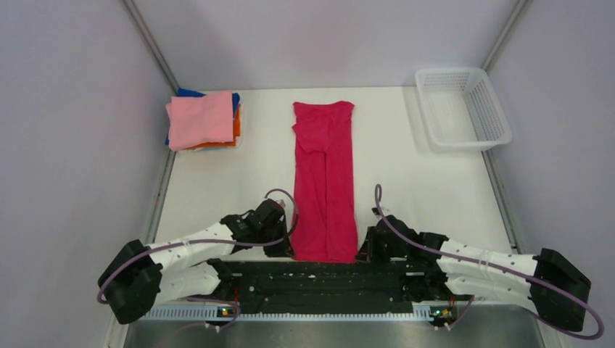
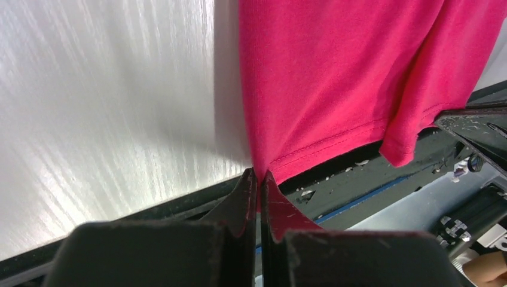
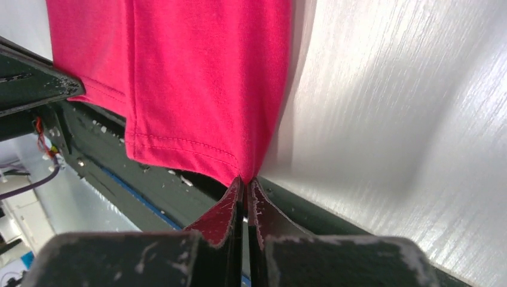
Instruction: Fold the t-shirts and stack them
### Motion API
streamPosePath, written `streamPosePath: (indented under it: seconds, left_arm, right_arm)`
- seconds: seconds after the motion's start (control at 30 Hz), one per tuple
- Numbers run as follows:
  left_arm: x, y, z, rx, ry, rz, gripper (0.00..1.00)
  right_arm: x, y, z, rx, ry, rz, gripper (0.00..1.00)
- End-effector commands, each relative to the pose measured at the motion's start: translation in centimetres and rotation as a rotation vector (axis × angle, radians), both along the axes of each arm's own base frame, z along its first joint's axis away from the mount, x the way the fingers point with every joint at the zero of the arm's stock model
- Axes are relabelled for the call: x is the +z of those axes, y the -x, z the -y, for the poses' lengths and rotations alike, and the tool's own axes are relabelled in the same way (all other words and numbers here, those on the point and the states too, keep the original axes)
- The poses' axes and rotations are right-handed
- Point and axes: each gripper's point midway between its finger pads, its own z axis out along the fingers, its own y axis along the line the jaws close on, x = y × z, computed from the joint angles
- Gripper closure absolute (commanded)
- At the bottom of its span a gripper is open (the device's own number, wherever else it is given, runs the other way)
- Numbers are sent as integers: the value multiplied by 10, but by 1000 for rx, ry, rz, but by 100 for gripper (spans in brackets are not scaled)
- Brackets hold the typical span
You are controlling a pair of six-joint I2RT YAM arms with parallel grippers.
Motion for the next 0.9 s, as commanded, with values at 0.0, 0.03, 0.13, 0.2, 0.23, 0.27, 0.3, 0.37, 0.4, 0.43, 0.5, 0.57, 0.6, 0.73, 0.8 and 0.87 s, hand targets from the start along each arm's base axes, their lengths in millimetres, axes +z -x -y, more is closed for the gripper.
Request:
streamPosePath:
  seconds: [0.0,0.03,0.13,0.2,0.23,0.27,0.3,0.37,0.4,0.43,0.5,0.57,0.6,0.73,0.8,0.87]
  left_arm:
    - [10,4,3,15,46,15,100]
    - [15,3,8,0,72,25,100]
    - [32,1,22,-47,142,49,100]
    - [40,-1,27,-59,160,62,100]
    - [45,-4,28,-60,161,75,100]
    - [51,-8,30,-58,164,95,100]
    - [55,-13,29,-49,154,120,100]
    - [63,-26,27,-13,127,167,100]
    - [67,-33,27,1,118,196,100]
    - [73,-43,29,16,111,228,100]
    - [82,-61,32,32,97,285,100]
    - [90,-81,32,75,69,325,100]
    - [92,-90,34,93,67,331,100]
    - [98,-132,41,153,93,348,100]
    - [102,-152,38,181,90,353,100]
    - [109,-172,35,204,90,366,100]
  right_arm:
    - [21,1,-10,16,-94,14,100]
    - [26,1,-15,32,-118,23,100]
    - [40,-1,-28,66,-175,42,100]
    - [45,-4,-30,66,-169,57,100]
    - [48,-7,-31,65,-162,68,100]
    - [52,-11,-32,64,-156,85,100]
    - [57,-15,-33,62,-151,107,100]
    - [69,-26,-37,67,-146,162,100]
    - [76,-31,-39,66,-143,183,100]
    - [80,-38,-41,62,-136,200,100]
    - [89,-53,-41,50,-122,232,100]
    - [95,-73,-37,24,-109,255,100]
    - [99,-83,-35,19,-101,276,100]
    - [116,-127,-23,-14,-47,345,100]
    - [124,-146,-20,-28,-32,373,100]
    - [131,-163,-21,-36,-22,405,100]
